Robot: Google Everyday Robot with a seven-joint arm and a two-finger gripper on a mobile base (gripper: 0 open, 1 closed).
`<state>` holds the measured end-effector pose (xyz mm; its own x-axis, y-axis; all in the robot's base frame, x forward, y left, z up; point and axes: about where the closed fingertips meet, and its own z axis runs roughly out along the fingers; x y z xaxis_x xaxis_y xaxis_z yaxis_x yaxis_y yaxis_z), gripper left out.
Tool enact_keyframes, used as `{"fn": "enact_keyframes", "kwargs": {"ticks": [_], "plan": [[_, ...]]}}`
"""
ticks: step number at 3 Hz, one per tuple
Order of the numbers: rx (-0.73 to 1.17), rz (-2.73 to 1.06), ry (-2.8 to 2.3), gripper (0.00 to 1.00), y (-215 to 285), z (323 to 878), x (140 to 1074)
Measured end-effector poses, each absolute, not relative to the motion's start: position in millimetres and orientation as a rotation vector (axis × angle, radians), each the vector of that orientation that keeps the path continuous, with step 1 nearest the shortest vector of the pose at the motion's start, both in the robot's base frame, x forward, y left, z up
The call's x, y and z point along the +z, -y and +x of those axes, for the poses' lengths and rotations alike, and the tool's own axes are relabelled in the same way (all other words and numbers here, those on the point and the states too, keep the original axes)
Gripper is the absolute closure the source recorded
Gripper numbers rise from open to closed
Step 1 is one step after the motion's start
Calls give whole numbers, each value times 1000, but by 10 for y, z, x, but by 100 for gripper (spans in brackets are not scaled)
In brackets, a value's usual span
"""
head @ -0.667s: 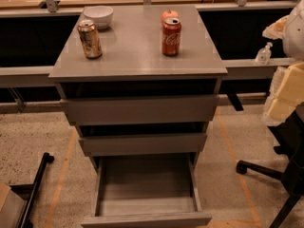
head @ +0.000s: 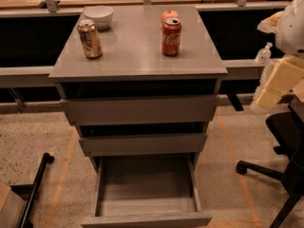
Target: Place coke can into bottom drawer
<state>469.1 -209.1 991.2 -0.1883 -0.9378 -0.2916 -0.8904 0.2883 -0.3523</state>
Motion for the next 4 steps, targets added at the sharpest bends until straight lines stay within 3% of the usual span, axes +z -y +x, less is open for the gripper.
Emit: {"fn": "enact_keyframes", "kwargs": {"ticks": [1, 3, 4], "plan": [[-131, -1608, -2069, 0, 2058, 5068, 9847], [-126, -1582, -2074, 0, 2040, 5133, 9823], [-134, -1524, -2042, 0, 1910, 5448, 9820]]}}
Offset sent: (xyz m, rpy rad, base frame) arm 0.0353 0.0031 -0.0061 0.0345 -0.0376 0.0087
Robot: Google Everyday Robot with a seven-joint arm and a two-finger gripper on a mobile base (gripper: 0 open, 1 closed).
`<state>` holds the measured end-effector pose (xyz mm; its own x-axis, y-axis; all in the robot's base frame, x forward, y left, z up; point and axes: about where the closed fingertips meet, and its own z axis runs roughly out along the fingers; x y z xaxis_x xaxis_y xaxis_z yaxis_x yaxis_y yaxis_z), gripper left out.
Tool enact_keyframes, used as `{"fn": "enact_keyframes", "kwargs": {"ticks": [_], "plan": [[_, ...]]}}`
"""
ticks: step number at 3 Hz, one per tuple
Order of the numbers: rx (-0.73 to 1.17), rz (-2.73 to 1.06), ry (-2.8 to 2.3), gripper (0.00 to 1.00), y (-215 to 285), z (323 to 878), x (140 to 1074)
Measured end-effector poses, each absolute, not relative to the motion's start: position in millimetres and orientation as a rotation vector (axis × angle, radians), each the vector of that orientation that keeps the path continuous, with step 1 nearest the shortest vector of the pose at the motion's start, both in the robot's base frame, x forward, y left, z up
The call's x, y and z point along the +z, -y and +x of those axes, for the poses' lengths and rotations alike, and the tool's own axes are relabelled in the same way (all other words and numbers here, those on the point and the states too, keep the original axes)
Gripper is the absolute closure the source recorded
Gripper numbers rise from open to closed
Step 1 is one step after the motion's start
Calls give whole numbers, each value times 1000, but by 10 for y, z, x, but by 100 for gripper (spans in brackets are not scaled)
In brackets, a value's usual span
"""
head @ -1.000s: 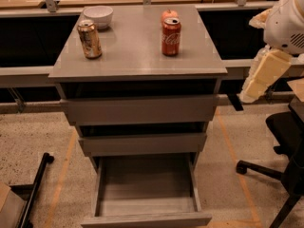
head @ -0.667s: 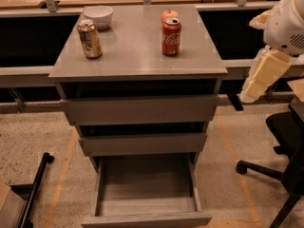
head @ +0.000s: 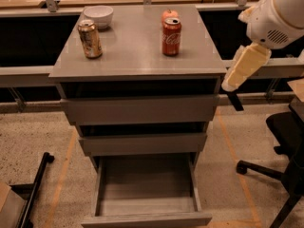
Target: Place coke can into bottom drawer
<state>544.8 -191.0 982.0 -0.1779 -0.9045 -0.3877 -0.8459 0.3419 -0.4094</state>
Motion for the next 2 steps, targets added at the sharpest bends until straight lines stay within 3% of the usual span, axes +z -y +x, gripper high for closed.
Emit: {"fn": "enact_keyframes", "kwargs": {"ticks": [2], "plan": [[-97, -1425, -1915, 0, 1642, 6346, 9932]]}}
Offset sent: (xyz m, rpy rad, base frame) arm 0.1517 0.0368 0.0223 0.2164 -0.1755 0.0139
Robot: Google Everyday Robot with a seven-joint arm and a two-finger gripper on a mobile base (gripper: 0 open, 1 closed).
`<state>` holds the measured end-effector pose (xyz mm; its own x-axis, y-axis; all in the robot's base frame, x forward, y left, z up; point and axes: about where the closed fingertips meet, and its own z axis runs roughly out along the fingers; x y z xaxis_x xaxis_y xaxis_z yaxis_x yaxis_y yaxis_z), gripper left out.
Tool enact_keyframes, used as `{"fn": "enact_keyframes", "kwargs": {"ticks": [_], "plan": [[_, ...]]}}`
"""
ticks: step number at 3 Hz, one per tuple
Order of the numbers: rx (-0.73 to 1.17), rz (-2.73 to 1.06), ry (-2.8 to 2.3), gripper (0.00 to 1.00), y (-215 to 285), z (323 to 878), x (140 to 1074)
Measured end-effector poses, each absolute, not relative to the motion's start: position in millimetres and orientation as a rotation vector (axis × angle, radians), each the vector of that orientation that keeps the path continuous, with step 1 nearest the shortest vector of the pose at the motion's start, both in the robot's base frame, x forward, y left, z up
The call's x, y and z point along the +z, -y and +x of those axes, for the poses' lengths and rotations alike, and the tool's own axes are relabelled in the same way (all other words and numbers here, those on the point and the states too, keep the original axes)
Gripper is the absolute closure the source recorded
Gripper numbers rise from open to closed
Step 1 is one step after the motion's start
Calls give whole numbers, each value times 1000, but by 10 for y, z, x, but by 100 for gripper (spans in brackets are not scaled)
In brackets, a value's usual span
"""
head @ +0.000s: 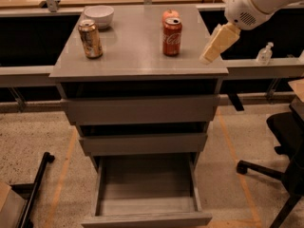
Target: Place coke can into bottom drawer
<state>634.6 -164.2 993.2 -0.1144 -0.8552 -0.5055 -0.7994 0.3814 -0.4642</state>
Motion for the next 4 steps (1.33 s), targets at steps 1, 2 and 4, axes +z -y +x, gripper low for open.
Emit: {"fn": "enact_keyframes", "kwargs": {"ticks": [1, 2, 4], "plan": [[25, -1313, -1916, 0, 1639, 6753, 9908], [38, -1298, -1906, 0, 1637, 6824, 9938], [62, -1129, -1943, 0, 1626, 7174, 9689]]}}
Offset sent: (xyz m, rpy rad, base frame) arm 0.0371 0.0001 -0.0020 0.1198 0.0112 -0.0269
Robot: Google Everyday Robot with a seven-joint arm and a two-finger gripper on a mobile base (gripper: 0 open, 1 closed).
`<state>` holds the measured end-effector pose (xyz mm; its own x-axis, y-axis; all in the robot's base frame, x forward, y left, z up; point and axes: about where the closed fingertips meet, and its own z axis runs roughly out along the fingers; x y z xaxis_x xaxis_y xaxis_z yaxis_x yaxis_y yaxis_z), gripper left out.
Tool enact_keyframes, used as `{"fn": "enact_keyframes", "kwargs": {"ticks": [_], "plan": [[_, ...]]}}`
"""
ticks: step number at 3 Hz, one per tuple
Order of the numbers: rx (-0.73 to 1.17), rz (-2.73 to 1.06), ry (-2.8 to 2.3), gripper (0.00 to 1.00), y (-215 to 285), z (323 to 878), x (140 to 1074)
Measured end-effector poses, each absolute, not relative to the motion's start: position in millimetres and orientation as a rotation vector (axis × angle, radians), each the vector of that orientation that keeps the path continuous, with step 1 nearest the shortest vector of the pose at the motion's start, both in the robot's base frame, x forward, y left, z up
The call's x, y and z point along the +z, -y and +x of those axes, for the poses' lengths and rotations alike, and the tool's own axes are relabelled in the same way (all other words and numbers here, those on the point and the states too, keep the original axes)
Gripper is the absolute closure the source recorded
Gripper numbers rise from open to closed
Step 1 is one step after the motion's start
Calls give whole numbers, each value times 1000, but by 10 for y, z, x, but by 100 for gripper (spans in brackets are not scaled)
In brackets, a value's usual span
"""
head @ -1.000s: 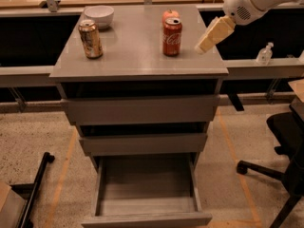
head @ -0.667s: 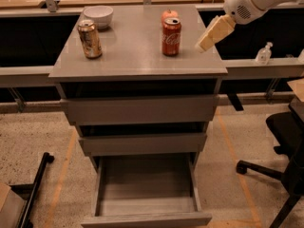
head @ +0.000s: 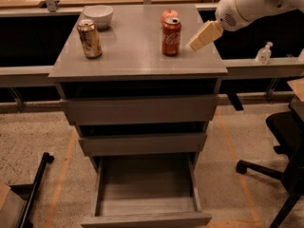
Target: Place coke can into bottom drawer
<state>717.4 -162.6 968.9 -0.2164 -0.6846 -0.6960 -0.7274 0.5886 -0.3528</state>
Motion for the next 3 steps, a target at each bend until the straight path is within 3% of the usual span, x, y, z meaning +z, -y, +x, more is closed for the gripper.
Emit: {"fn": "enact_keyframes", "kwargs": {"ticks": [3], "plan": [[232, -1001, -1912, 0, 1327, 8002, 9317]]}}
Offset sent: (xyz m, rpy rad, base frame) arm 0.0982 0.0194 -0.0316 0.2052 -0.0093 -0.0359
